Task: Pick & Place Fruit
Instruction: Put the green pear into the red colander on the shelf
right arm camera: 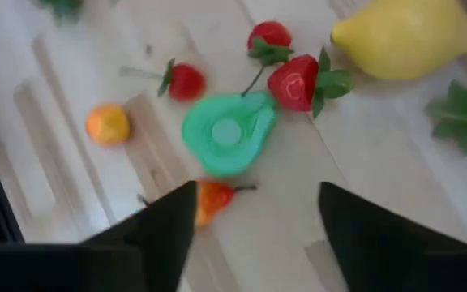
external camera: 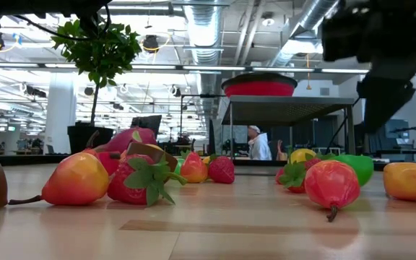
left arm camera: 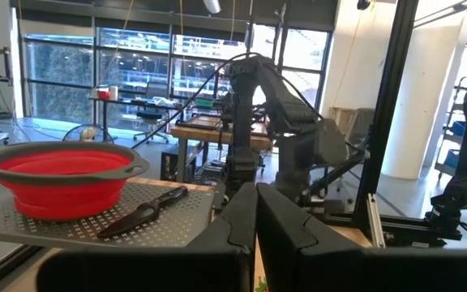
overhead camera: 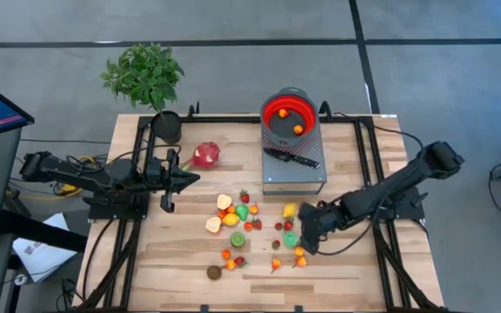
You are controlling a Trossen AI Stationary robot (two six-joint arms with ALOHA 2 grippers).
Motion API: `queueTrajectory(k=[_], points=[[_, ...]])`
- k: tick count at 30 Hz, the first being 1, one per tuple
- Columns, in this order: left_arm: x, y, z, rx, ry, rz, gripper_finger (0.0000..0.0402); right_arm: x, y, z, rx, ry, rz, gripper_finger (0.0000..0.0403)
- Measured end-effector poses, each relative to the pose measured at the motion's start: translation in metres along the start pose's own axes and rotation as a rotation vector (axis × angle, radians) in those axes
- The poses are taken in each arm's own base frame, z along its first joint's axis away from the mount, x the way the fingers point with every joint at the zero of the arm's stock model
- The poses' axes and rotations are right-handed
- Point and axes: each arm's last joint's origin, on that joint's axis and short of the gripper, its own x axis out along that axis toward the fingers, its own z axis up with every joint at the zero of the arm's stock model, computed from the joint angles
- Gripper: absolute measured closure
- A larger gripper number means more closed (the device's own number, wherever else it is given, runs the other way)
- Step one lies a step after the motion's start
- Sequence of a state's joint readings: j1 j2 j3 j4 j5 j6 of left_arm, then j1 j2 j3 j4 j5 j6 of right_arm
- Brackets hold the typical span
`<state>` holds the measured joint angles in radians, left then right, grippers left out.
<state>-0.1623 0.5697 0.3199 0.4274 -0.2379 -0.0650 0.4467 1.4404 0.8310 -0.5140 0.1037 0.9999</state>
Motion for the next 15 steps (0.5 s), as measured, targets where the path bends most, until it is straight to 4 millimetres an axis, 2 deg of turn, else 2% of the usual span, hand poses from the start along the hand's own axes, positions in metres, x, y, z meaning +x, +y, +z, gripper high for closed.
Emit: queueTrajectory(k=[4, 7, 11, 15], points=[[0.000, 0.000, 0.000, 0.000, 0.000, 0.000, 0.0399, 0.014, 0.000, 0.004, 0.094, 0.033, 0.003, 0.0076], [0.000, 0.000, 0.000, 0.000, 0.000, 0.000, 0.0399, 0.021, 0.002, 0.007, 0.161, 0.072, 0.012, 0.0047], [0.000, 0.000, 0.000, 0.000, 0.000, 0.000, 0.0399, 0.029, 0.014, 0.013, 0.182, 0.097, 0.018, 0.0042], [0.000, 0.000, 0.000, 0.000, 0.000, 0.000, 0.0399, 0.032, 0.033, 0.024, 0.177, 0.101, 0.022, 0.0056]])
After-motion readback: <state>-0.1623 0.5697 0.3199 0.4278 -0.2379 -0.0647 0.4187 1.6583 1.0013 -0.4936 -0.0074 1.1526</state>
